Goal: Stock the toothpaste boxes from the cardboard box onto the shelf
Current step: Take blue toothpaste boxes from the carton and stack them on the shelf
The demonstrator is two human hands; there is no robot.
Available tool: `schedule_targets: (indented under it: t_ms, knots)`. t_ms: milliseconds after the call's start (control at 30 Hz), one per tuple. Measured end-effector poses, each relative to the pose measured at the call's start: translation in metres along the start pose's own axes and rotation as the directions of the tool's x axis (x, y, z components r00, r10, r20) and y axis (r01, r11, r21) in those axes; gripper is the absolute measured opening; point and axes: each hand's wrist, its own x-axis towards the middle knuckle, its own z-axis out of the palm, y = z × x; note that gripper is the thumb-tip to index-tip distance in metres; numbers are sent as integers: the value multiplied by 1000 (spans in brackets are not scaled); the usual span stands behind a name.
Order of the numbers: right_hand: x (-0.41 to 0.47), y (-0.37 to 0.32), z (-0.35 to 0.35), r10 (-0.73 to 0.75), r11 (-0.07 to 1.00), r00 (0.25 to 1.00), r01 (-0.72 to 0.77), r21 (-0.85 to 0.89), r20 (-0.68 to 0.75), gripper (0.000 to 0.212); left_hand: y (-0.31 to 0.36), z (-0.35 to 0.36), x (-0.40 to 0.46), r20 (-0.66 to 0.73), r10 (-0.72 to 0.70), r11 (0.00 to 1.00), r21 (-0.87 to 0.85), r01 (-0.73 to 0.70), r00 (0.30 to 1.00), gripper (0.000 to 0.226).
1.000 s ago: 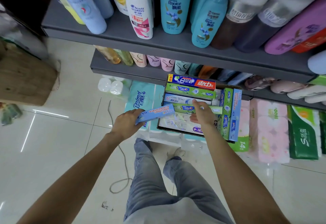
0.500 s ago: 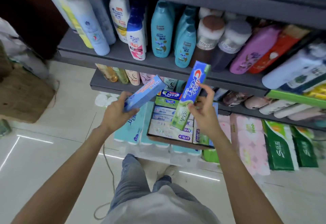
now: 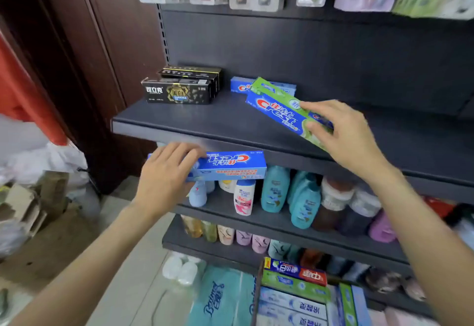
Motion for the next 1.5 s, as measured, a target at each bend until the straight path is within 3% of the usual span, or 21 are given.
schedule_targets:
  t_ms: [100, 367, 467, 567, 667, 733, 767, 867, 967, 1033, 1100, 1167, 1200, 1300, 1367, 1433, 1500]
  knots:
    - [63, 4, 18, -41, 992, 998, 46, -118, 47, 29, -22, 4, 24, -64, 14, 999, 33, -11, 998, 41]
    - [166, 36, 100, 125, 948, 957, -38, -315, 263, 27, -57, 27, 47, -44, 2, 1000, -20, -3, 999, 54]
    - [175, 46, 120, 173, 951, 937, -78, -301, 304, 28, -60, 36, 52, 18, -103, 995, -6, 103, 995, 65]
    - [163, 35, 113, 162, 984, 972, -146, -99, 170, 24, -49, 33, 68, 114, -243, 959, -122, 256, 963, 69]
    - [129, 2, 85, 252, 901, 968, -241, 361, 16, 18, -35, 30, 94, 305, -390, 800, -356, 484, 869, 67]
    - [103, -22, 71, 289, 742, 954, -275, 612, 78, 18, -26, 36, 117, 402, -365, 660, -525, 538, 840, 66]
    - [94, -30, 68, 287, 689, 948, -303, 659, 136, 20, -20, 42, 129, 445, -337, 584, -593, 555, 830, 68]
    - [87, -44, 69, 279, 644, 908, -419, 640, 313, 31, 6, 57, 159, 563, -336, 309, -692, 653, 755, 86]
    - [98, -44, 61, 308, 665, 885, -464, 586, 350, 33, 27, 70, 172, 651, -288, 24, -729, 685, 702, 113]
    - [105, -38, 54, 287, 810, 905, -404, 426, 313, 30, 34, 68, 173, 681, -228, -75, -725, 685, 696, 116]
    - [115, -29, 53, 264, 934, 926, -315, 171, 269, 35, 35, 70, 170, 678, -197, -112, -733, 671, 708, 105]
    - [126, -19, 58, 259, 965, 935, -261, -24, 240, 44, 31, 70, 164, 699, -209, -121, -712, 692, 684, 88]
    - [131, -13, 61, 249, 969, 936, -240, -67, 251, 48, 26, 70, 159, 707, -236, -76, -697, 713, 667, 80]
    - [145, 7, 71, 167, 981, 896, -109, -161, 411, 58, 2, 73, 143, 621, -359, 280, -640, 716, 696, 51]
    - [151, 20, 80, 135, 962, 835, 17, -271, 533, 59, -15, 75, 133, 557, -426, 429, -569, 702, 713, 40]
    - [156, 33, 91, 144, 933, 828, 70, -354, 542, 59, -28, 78, 128, 550, -458, 466, -521, 716, 698, 40]
    - [156, 44, 103, 170, 910, 876, 36, -413, 452, 56, -36, 81, 128, 556, -460, 477, -503, 721, 692, 39]
